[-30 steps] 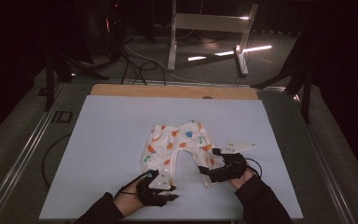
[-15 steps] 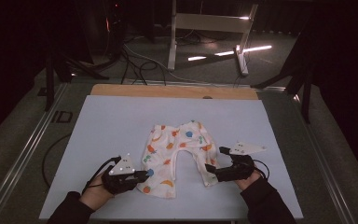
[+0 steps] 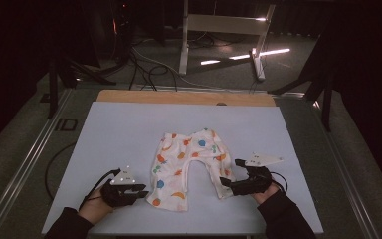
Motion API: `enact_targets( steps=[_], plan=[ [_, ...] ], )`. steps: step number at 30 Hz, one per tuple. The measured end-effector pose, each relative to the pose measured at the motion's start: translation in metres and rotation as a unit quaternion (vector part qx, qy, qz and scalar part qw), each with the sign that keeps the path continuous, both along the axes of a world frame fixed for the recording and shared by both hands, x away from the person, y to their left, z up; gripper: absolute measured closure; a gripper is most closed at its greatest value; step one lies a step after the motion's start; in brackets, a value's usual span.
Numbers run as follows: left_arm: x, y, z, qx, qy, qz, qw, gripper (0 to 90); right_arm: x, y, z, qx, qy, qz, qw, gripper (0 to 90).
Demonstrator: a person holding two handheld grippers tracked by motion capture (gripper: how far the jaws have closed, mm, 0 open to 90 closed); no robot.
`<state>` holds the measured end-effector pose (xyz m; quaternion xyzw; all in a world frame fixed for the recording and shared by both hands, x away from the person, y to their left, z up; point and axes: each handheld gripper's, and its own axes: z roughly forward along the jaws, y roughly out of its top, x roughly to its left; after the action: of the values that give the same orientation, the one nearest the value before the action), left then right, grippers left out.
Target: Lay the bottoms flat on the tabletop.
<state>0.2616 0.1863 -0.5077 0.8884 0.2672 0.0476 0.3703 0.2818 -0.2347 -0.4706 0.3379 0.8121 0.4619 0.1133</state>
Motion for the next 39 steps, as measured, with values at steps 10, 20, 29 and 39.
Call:
enact_targets(
  steps=[10,20,29,39],
  plan=[
    [-0.014,-0.024,-0.003,0.036,0.015,-0.012,0.9992,65.6,0.001,-0.001,0.0,0.001,0.002,0.002,1.0,10.3],
    [-0.029,-0.038,0.0,0.072,-0.013,-0.029,0.9969,61.0,0.0,-0.001,0.0,0.0,0.002,0.002,1.0,10.3],
    [-0.028,-0.034,0.002,0.096,-0.033,-0.035,0.9943,74.2,0.001,0.0,-0.001,0.0,0.002,0.005,1.0,10.3],
    [-0.042,-0.028,0.021,0.148,-0.07,-0.036,0.9858,89.0,0.001,-0.003,0.002,0.004,0.001,0.001,1.0,10.3]
  ],
)
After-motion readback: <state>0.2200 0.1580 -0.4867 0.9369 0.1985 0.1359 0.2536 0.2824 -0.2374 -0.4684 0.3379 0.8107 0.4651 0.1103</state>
